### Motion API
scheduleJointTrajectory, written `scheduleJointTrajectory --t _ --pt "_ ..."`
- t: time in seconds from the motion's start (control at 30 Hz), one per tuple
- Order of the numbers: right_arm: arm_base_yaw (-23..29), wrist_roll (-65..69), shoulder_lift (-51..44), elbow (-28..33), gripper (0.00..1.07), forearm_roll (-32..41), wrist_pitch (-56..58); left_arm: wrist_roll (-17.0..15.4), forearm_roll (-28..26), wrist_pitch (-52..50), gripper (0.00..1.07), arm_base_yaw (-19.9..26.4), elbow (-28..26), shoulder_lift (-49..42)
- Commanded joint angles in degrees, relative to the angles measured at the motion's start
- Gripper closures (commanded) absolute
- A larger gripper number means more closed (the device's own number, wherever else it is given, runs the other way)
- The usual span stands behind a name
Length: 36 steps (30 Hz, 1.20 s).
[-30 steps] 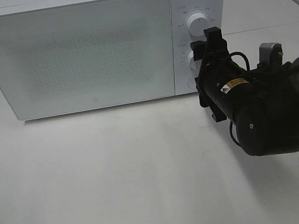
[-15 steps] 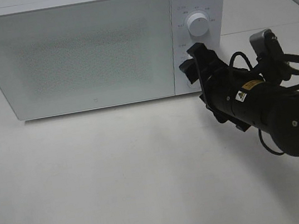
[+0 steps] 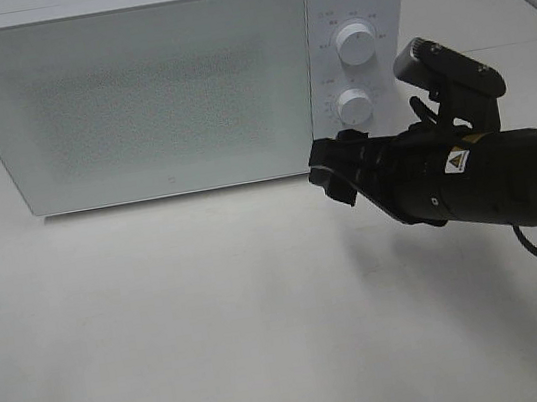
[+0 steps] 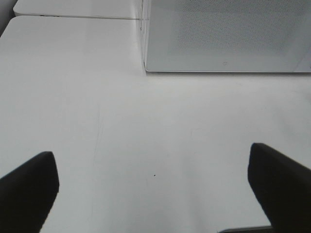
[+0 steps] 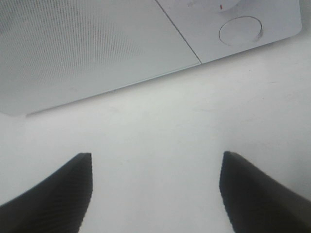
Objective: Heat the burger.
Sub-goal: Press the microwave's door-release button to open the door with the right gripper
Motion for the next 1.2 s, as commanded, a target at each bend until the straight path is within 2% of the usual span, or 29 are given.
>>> scheduleJointTrajectory --t 0.03,0.27,0.37,0.4,0.47,0.57,0.7,0.87,0.93,1.03,1.2 --pt "-0.2 -9.5 -3.1 0.1 0.34 -0.7 6.5 -0.1 -0.5 -0.5 0.09 0.1 0.2 -1.5" --pt "-0.2 -19.4 -7.0 -2.6 0.34 -0.7 18.3 -0.1 -0.5 -0.5 0.09 0.1 0.2 -1.5" --pt "-0.2 -25.9 -8.7 -6.6 0.34 -1.2 31.5 -0.1 -0.5 -0.5 0.09 0.1 0.2 -1.5" --pt "-0.2 -25.9 -8.7 -6.6 0.34 -1.2 31.5 -0.1 -0.5 -0.5 0.09 0.1 0.2 -1.5" --pt "-0.2 -29.2 -9.9 -9.5 0.35 -3.8 43.8 -0.1 -0.5 -0.5 0.09 0.1 0.2 -1.5" --pt "-0.2 -29.2 -10.3 -10.1 0.35 -5.0 47.2 -0.1 -0.5 -0.5 0.09 0.1 0.2 -1.5" --pt "-0.2 -29.0 -12.1 -12.9 0.35 -9.8 60.5 -0.1 -0.5 -0.5 0.09 0.1 0.2 -1.5" --pt "-0.2 -28.8 -14.5 -13.9 0.35 -11.2 66.8 -0.1 -0.5 -0.5 0.09 0.1 0.2 -1.5" --pt "-0.2 -28.4 -18.4 -14.2 0.35 -11.6 71.5 -0.1 -0.5 -0.5 0.09 0.1 0.2 -1.5" --pt "-0.2 -28.4 -19.5 -14.2 0.35 -11.7 72.2 -0.1 -0.5 -0.5 0.09 0.1 0.2 -1.5" --pt "-0.2 -26.3 -30.0 -13.9 0.35 -13.8 75.9 -0.1 -0.5 -0.5 0.09 0.1 0.2 -1.5"
